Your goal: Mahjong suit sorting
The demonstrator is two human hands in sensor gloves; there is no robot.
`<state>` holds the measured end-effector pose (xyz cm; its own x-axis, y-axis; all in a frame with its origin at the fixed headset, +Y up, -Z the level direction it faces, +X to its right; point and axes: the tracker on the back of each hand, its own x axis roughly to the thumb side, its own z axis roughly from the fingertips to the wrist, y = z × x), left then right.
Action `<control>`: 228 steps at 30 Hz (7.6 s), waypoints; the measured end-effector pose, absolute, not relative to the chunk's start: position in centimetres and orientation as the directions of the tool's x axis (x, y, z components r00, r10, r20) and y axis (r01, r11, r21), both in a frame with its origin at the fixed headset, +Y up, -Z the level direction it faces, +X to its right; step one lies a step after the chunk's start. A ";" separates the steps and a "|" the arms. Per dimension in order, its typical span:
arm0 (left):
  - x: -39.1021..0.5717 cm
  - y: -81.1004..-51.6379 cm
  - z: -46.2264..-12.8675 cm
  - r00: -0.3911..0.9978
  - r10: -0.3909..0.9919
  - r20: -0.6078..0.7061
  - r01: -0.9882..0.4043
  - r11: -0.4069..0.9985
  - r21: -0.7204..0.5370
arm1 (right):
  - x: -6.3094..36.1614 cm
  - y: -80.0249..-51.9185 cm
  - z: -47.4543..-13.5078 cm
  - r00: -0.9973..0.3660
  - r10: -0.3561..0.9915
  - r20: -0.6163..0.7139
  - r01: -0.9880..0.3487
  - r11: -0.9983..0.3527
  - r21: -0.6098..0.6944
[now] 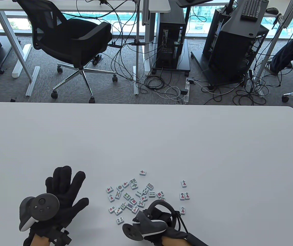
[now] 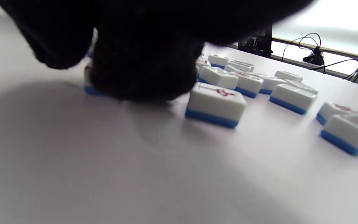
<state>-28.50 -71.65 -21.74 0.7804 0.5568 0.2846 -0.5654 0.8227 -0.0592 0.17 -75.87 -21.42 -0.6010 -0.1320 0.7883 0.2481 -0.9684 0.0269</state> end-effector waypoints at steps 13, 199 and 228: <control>-28.8 -71.6 -21.7 0.782 0.561 0.273 -0.571 0.819 -0.050 | -0.7 -76.6 -20.3 -0.472 -0.246 0.846 0.373 -0.926 -0.061; -28.7 -71.4 -21.7 0.762 0.582 0.283 -0.588 0.806 -0.075 | 2.0 -76.2 -27.7 -0.944 -0.180 0.278 0.242 -0.947 0.211; -28.5 -71.6 -21.7 0.779 0.564 0.274 -0.565 0.821 -0.084 | 16.9 -75.4 -26.2 -0.883 -0.184 0.432 0.265 -0.955 0.134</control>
<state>-28.50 -71.60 -21.67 0.7786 0.5645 0.2743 -0.5655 0.8205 -0.0835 16.89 -75.36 -26.15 -0.8829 -0.1843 0.4319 0.2648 -0.9550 0.1339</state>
